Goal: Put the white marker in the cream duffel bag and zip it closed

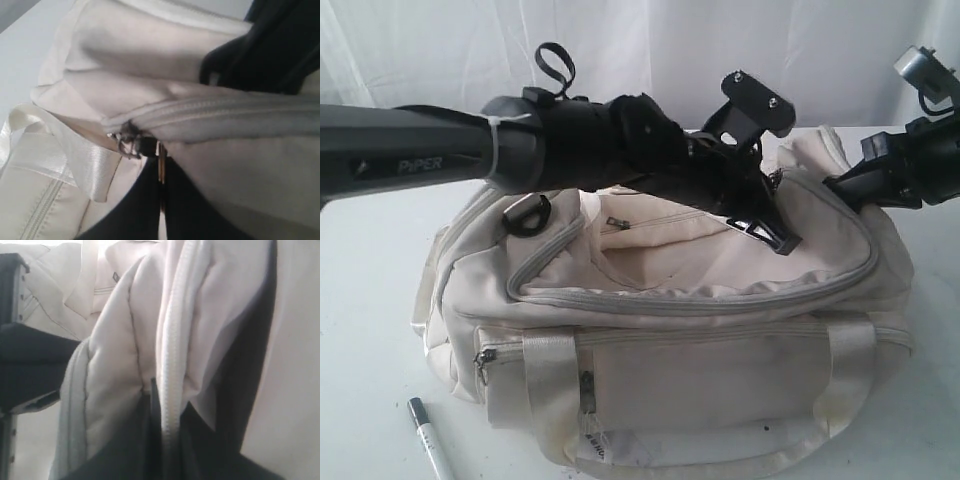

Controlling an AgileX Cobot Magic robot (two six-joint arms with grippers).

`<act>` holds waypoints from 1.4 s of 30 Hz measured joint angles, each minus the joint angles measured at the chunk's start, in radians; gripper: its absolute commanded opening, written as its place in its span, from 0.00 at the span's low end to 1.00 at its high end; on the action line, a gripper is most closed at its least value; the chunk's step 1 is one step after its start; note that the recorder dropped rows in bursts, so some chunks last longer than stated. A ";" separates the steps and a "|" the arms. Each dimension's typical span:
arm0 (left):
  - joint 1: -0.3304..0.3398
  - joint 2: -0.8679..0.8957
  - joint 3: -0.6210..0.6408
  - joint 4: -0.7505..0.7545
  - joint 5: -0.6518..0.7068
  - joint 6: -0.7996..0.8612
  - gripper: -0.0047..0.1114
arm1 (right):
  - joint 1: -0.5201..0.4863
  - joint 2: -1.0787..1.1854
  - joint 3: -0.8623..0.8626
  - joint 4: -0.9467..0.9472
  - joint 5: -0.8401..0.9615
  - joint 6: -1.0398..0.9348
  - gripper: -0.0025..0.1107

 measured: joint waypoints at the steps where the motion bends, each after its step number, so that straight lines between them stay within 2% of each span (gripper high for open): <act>1: 0.000 -0.013 0.000 0.005 0.018 0.000 0.04 | 0.000 0.000 0.000 0.000 0.000 0.000 0.02; 11: 0.000 -0.105 0.000 0.020 0.143 0.000 0.04 | 0.000 0.000 0.000 0.001 0.000 0.000 0.02; 23: 0.000 -0.135 0.000 0.027 0.309 0.000 0.04 | 0.000 0.000 0.000 0.001 -0.018 0.000 0.02; 32: -0.024 -0.162 0.000 -0.002 0.305 0.041 0.04 | 0.000 0.000 0.000 0.001 -0.032 0.000 0.02; 42: -0.088 -0.162 0.000 0.010 0.287 0.070 0.04 | 0.000 0.000 0.000 -0.005 -0.010 -0.008 0.02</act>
